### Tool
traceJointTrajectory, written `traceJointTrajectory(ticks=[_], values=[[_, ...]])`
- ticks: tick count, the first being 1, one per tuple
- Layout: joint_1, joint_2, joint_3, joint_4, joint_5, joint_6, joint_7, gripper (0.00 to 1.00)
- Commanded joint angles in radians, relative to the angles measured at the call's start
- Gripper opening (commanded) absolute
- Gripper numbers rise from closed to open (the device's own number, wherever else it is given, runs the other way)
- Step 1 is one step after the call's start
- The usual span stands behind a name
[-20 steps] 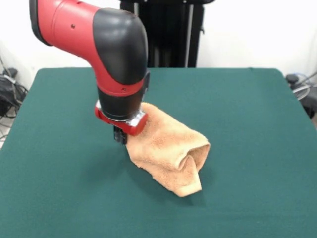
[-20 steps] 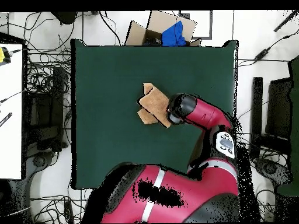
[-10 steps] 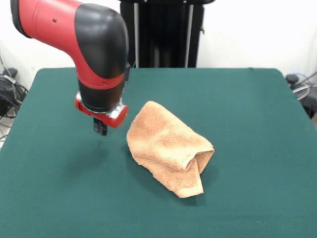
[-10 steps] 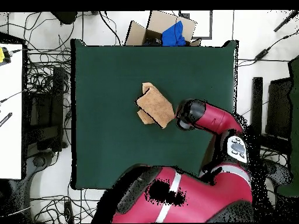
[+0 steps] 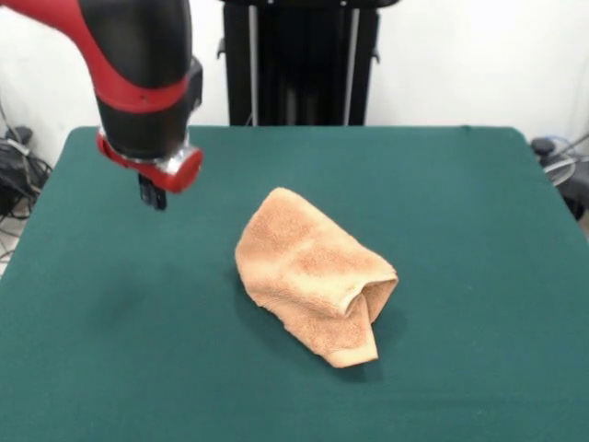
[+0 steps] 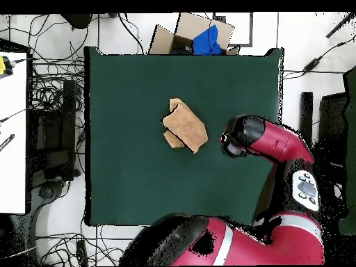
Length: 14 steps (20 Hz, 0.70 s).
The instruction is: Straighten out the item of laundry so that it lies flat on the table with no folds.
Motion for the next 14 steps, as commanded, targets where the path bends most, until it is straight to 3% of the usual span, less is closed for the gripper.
traceJointTrajectory(ticks=[1, 14], values=[[0.022, -0.072, 0.091, 0.021, -0.038, 0.186, -0.056, 0.0], [0.059, -0.091, 0.113, 0.017, 0.005, 0.23, 0.04, 0.0]])
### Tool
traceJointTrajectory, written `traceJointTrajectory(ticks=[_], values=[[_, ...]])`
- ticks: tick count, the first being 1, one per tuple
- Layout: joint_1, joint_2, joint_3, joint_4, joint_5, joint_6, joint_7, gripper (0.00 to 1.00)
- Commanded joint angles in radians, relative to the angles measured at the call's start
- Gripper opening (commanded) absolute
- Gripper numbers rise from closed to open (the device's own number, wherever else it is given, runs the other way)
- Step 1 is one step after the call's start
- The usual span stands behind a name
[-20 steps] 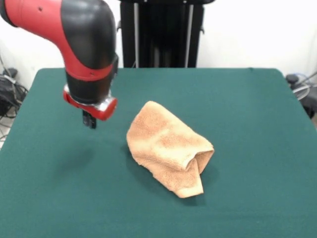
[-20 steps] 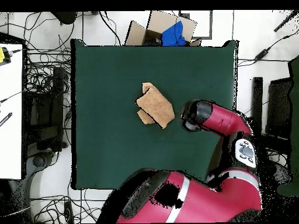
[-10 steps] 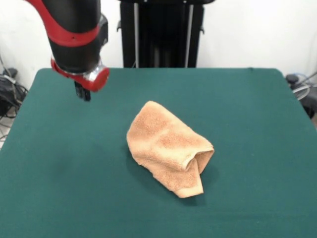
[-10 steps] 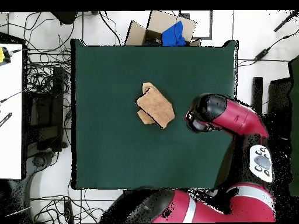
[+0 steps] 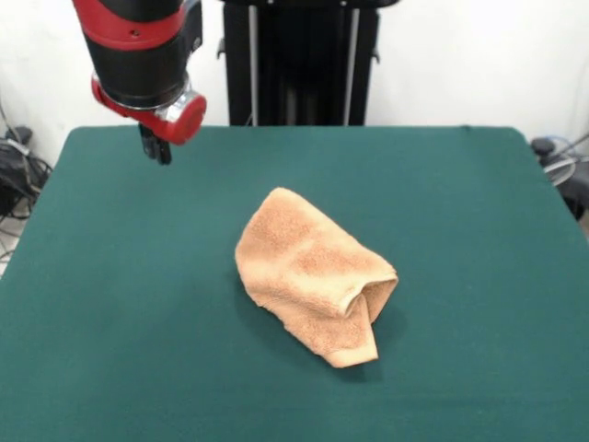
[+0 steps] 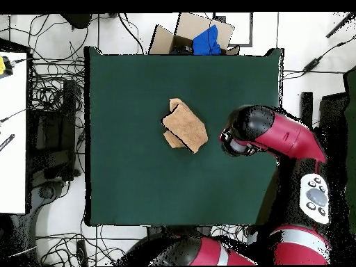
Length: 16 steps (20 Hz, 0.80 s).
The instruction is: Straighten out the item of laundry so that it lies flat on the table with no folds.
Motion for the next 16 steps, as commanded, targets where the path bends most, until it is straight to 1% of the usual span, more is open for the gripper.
traceJointTrajectory(ticks=[1, 4, 9, 16], values=[[0.046, -0.003, 0.113, 0.039, 0.01, 0.054, 0.047, 0.0], [0.055, -0.005, 0.118, 0.061, 0.028, 0.039, 0.074, 0.0], [0.08, 0.011, 0.12, 0.062, 0.055, 0.017, 0.127, 0.0], [0.118, 0.002, 0.107, 0.06, 0.111, 0.034, 0.186, 0.0]])
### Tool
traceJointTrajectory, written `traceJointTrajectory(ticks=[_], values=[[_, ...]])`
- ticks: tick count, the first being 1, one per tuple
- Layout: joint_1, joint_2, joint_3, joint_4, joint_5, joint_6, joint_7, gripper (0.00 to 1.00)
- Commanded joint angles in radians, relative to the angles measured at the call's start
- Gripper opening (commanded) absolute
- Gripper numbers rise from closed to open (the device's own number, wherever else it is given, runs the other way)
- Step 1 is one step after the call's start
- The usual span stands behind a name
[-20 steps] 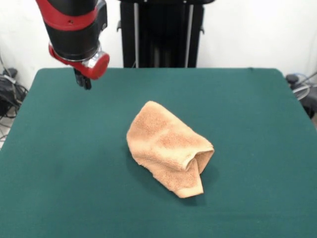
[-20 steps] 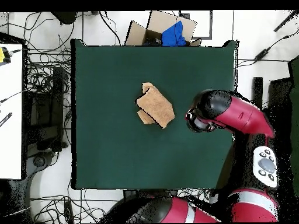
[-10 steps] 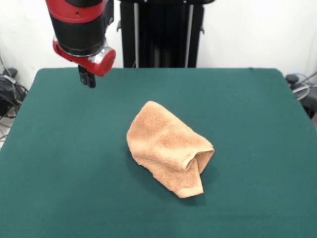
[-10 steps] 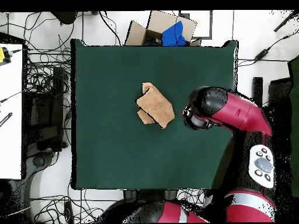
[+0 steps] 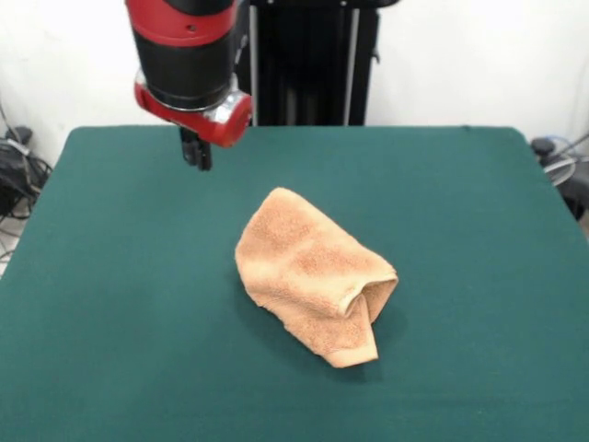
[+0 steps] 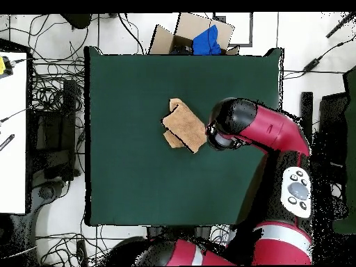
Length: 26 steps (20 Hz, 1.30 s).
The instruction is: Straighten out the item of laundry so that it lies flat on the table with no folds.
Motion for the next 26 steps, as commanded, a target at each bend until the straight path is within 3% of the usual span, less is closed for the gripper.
traceJointTrajectory(ticks=[1, 13, 26], values=[[0.059, 0.016, 0.099, 0.057, 0.072, 0.025, 0.196, 0.0], [0.159, 0.062, 0.062, 0.042, 0.193, -0.074, 0.339, 0.0], [0.255, 0.187, -0.031, -0.127, 0.275, -0.069, 0.486, 0.0]])
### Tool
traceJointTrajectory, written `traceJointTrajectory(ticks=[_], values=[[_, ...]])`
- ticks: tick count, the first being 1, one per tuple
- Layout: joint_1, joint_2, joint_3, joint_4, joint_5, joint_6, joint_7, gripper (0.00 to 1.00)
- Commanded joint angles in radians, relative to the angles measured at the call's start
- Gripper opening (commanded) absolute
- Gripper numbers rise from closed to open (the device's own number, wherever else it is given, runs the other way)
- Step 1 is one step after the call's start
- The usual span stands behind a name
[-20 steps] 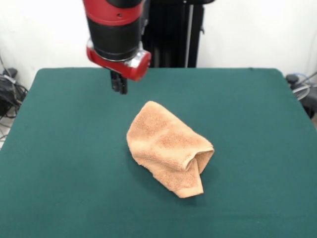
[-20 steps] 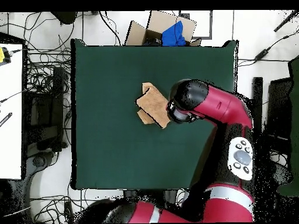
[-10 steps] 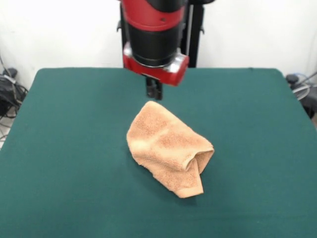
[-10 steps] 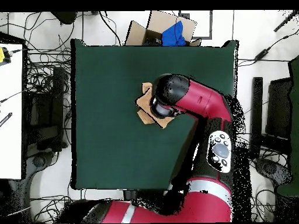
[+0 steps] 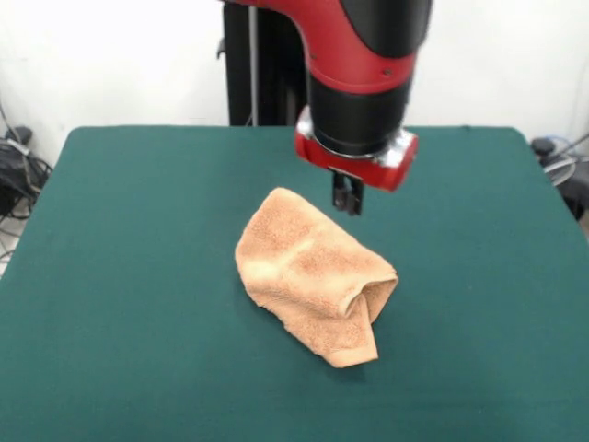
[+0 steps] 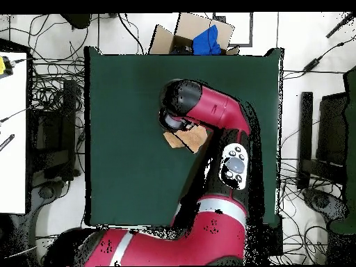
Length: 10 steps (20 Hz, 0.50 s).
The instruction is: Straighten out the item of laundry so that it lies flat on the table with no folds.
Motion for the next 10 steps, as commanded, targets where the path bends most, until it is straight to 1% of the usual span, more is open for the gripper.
traceJointTrajectory(ticks=[1, 3, 6, 10], values=[[0.059, 0.104, -0.023, -0.056, 0.053, -0.074, 0.417, 0.0], [0.059, 0.112, -0.023, -0.062, 0.057, -0.079, 0.418, 0.0], [0.054, 0.122, -0.031, -0.102, 0.045, -0.042, 0.421, 0.0], [0.049, 0.142, -0.029, -0.127, 0.041, -0.053, 0.444, 0.0]])
